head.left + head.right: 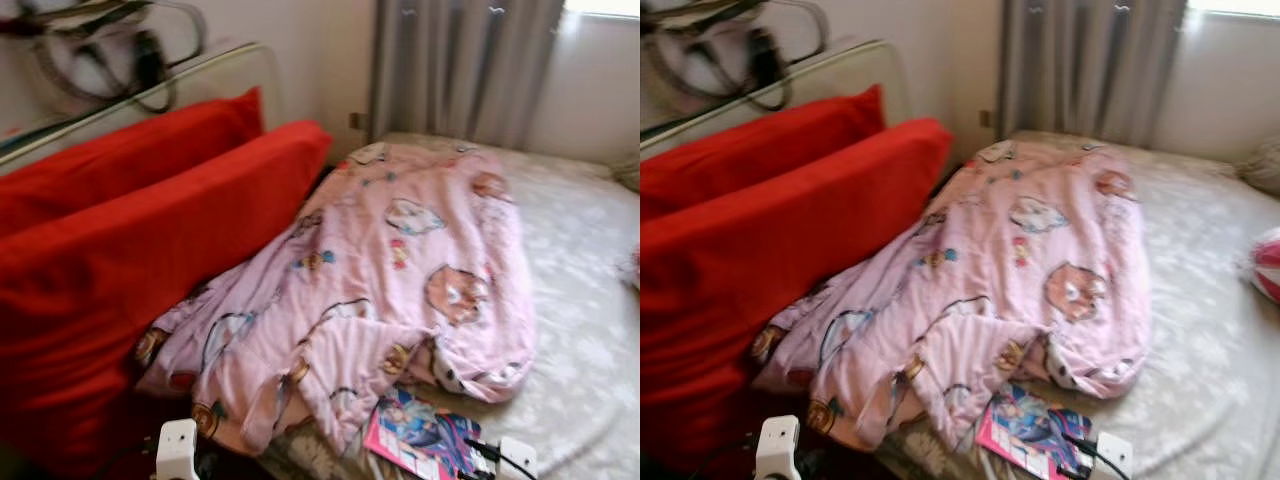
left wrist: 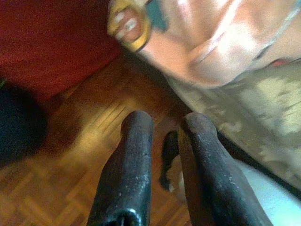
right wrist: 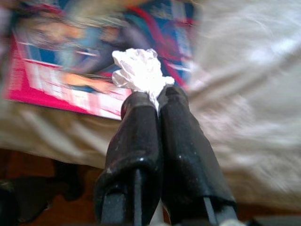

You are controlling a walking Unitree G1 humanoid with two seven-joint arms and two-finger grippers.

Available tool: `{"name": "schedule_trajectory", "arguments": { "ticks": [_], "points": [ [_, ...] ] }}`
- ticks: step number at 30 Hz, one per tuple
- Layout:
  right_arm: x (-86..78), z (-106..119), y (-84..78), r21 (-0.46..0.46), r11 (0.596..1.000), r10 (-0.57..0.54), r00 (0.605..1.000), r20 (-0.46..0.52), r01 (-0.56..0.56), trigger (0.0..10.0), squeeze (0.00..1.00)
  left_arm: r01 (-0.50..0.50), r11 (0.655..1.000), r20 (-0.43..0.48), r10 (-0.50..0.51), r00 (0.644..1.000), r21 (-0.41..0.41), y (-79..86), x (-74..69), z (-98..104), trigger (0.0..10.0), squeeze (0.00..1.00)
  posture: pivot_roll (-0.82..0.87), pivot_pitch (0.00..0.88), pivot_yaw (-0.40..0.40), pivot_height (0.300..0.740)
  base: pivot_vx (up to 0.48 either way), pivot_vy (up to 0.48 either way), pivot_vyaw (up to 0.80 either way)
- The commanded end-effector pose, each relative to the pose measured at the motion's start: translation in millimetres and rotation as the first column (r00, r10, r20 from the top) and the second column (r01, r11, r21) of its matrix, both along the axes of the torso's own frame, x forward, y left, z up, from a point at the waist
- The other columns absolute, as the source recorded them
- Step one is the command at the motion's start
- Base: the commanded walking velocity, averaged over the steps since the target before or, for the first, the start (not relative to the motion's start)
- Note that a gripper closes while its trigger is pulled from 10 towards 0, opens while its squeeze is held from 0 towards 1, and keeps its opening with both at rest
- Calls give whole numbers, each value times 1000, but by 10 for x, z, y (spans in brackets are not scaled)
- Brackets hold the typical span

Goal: Clean up the room

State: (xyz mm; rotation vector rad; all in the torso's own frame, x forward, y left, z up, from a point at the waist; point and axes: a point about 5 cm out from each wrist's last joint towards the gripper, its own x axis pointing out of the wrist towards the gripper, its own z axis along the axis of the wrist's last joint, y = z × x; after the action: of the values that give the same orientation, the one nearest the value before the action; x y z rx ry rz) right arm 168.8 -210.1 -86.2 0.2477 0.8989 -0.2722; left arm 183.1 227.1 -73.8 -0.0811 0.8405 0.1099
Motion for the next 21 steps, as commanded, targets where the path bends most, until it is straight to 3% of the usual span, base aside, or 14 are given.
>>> {"name": "schedule_trajectory", "arguments": {
  "ticks": [1,10,16,21],
  "points": [
    [-108,-41,-34,-4,1000,-3,999,-34,3,10000,0,9,1000,-7,-9,1000,-1,-21,16,0,10000,0,-3,0,17,722,0,0,800],
    [-118,-41,-50,-14,999,40,998,-42,-40,10000,0,9,1000,-33,-10,999,-3,-40,-40,-36,10000,0,11,0,4,722,0,0,800],
    [-122,-40,-85,-5,1000,14,999,-50,-14,10000,0,-53,999,-55,53,997,3,64,-113,-51,10000,0,16,0,0,722,0,0,800],
    [-116,-42,-67,28,999,-31,999,-45,32,10000,0,-56,998,-69,57,996,11,108,-147,-56,10000,0,15,0,9,722,0,0,0]
  ]
}}
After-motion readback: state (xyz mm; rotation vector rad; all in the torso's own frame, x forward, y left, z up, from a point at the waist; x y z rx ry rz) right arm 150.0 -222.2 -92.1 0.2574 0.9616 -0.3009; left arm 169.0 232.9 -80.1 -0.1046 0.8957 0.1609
